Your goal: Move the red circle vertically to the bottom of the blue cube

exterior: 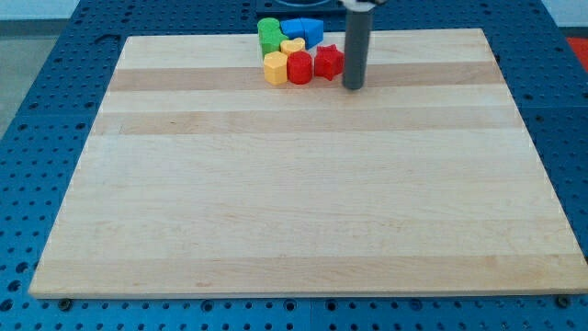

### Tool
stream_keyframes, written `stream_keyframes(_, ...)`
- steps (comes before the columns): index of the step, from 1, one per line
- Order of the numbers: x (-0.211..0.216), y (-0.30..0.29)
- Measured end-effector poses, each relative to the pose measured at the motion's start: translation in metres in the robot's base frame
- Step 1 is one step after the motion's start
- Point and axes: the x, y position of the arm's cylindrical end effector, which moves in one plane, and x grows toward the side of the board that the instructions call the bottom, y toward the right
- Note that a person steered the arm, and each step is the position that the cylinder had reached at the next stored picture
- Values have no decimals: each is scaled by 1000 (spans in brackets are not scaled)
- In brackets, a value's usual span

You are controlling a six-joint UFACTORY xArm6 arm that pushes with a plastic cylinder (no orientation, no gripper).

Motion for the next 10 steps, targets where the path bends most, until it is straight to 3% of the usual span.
stream_keyframes(1,-56,50)
stream_keyframes(2,-103,62)
stream_keyframes(3,-100,17)
stream_keyframes(4,-55,-76)
stream_keyframes(5,-22,-127)
stream_keyframes(6,4,-144)
stream_keyframes(9,28,-143)
stream_keyframes(10,71,-143)
